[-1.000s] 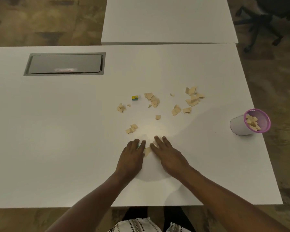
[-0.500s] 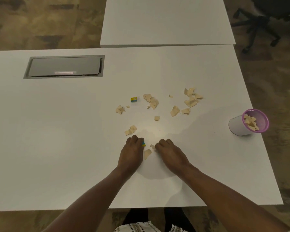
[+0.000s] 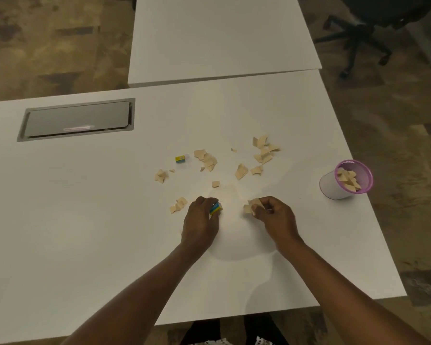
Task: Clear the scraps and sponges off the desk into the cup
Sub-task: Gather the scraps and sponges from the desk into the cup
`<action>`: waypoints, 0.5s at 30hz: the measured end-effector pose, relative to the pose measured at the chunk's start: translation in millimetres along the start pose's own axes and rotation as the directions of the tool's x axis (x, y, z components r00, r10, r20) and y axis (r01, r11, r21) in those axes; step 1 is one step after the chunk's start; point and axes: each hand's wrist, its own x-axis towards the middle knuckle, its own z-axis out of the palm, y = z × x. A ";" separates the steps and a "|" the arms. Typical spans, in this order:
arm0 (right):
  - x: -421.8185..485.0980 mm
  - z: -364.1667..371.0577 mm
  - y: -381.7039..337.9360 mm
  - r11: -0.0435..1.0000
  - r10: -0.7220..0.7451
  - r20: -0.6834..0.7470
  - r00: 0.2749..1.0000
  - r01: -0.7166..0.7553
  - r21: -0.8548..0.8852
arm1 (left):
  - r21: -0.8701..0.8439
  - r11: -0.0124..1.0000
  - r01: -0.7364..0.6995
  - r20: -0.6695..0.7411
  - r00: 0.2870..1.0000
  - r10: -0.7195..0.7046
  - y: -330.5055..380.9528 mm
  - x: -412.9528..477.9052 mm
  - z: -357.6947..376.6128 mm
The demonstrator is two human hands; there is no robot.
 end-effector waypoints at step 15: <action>45.4 -196.4 -21.8 0.952 -0.234 -0.493 0.838 0.094 -0.291 | 0.005 0.874 -0.486 0.056 0.873 0.485 213.6 57.3 107.8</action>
